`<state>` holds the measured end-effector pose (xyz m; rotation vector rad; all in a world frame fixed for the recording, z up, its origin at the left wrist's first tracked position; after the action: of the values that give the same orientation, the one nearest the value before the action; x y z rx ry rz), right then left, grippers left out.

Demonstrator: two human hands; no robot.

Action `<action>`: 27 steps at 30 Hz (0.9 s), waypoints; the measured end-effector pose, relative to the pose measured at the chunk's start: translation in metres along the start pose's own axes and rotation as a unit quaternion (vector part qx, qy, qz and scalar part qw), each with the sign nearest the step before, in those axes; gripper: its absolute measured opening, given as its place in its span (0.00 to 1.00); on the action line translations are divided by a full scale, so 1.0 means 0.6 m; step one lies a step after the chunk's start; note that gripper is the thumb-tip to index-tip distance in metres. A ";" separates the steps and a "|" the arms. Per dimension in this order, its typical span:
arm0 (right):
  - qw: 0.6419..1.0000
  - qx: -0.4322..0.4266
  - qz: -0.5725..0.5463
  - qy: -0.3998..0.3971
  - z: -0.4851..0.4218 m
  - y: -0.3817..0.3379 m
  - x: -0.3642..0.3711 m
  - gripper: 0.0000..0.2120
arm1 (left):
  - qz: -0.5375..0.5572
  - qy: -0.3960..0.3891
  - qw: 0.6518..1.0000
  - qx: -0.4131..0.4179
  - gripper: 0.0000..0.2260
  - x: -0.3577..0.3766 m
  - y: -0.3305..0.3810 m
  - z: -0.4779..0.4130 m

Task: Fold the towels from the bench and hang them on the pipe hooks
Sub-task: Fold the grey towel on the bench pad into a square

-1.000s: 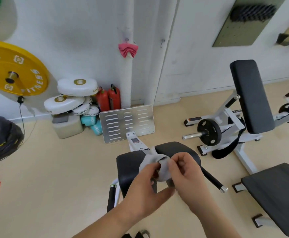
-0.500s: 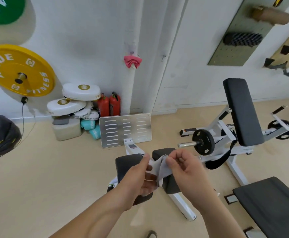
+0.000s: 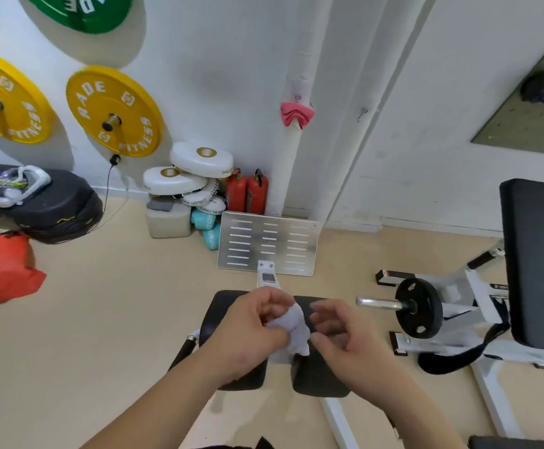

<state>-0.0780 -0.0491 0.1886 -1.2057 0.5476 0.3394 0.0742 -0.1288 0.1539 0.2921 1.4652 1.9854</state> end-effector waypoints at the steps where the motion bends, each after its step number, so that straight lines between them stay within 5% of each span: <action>1: 0.997 -0.043 0.057 -0.015 -0.008 0.003 -0.011 0.23 | -0.064 -0.032 0.997 0.028 0.18 0.016 0.016 0.009; 3: 0.978 -0.124 0.147 -0.077 -0.019 -0.001 -0.010 0.30 | -0.184 -0.066 0.976 0.093 0.19 0.042 0.051 0.029; 6: 0.964 -0.164 0.162 -0.133 -0.028 -0.010 -0.005 0.18 | -0.307 -0.041 0.938 0.158 0.20 0.047 0.097 0.048; 9: 0.986 -0.112 0.082 -0.091 -0.023 -0.007 -0.025 0.07 | -0.258 0.049 0.957 0.122 0.19 0.012 0.102 0.051; 12: 0.995 -0.099 -0.009 -0.028 -0.004 -0.002 -0.044 0.08 | -0.225 0.096 0.969 0.015 0.13 -0.016 0.072 0.052; 17: 0.979 -0.180 0.076 0.056 0.024 0.008 -0.062 0.14 | -0.153 0.095 0.983 -0.021 0.07 -0.013 0.076 0.066; 20: 0.980 -0.167 0.110 0.003 0.029 0.032 -0.051 0.13 | -0.124 0.079 0.988 0.036 0.05 0.004 0.123 0.083; 27: 0.974 -0.176 -0.052 -0.132 0.056 -0.013 -0.050 0.23 | -0.236 0.010 0.965 0.114 0.06 0.075 0.171 0.109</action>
<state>-0.0915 -0.0188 0.2203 -1.4972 0.1953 0.5133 0.0370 -0.0677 0.2621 0.0127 1.6031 1.4477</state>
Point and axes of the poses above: each hand's wrist, its own z-axis away from the middle knuckle, its own x-axis out of the palm, y = z × x, the point moved 8 cm from there along -z, towards the middle knuckle
